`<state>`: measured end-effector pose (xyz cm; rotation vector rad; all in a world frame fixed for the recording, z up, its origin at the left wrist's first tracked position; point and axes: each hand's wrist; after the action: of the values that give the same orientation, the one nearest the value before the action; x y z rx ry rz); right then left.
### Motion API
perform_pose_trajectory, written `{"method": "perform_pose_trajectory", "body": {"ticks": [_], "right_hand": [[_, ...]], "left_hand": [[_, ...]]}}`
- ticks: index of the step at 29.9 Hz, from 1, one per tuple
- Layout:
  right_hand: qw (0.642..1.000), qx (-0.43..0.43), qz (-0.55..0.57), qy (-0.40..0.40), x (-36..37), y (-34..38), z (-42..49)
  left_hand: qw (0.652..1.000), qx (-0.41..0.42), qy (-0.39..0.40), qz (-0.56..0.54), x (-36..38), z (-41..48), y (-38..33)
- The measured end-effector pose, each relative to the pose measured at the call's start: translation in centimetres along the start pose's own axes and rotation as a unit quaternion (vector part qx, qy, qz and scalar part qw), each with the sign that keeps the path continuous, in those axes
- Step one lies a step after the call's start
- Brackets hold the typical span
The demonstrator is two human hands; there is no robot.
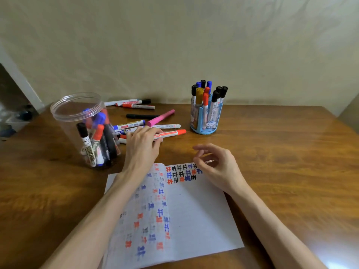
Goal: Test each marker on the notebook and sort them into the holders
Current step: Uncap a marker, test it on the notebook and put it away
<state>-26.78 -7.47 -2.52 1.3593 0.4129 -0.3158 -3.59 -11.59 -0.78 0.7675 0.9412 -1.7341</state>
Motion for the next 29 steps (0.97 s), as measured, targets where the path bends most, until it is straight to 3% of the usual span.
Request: {"method": "perform_pose_trajectory", "body": {"ticks": [5, 11, 14, 18, 22, 29], "right_hand": [[0.999, -0.036, 0.005, -0.003, 0.6, 0.3, -0.4], [0.996, -0.061, -0.050, -0.041, 0.4, 0.8, -0.9], [0.997, -0.052, 0.021, -0.056, 0.3, 1.3, -1.2], [0.981, 0.044, 0.185, -0.041, -0.3, 2.5, -1.3], [0.975, 0.082, 0.205, -0.004, -0.2, 2.5, -1.4], [0.984, 0.046, 0.175, 0.003, 0.2, 2.5, -1.7]], "left_hand": [[0.983, 0.005, -0.031, -0.179, -2.7, -2.8, -2.3], [0.940, 0.051, 0.050, -0.333, -3.9, -4.0, -5.1], [0.948, 0.047, 0.104, -0.297, -3.3, -4.0, -5.2], [0.960, 0.070, 0.146, -0.229, -2.6, -4.6, -5.3], [0.958, 0.059, 0.161, -0.229, -2.7, -4.9, -5.2], [0.947, 0.096, 0.146, -0.270, -2.4, -5.6, -4.7]]}}
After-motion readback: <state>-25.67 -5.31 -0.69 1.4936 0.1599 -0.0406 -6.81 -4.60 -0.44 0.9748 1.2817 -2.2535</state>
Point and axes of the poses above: each hand's wrist, its own z-axis towards the middle knuckle, its own x-axis out of the palm, y = z × x, and after that the axes turned 7 degrees about x, right-handed
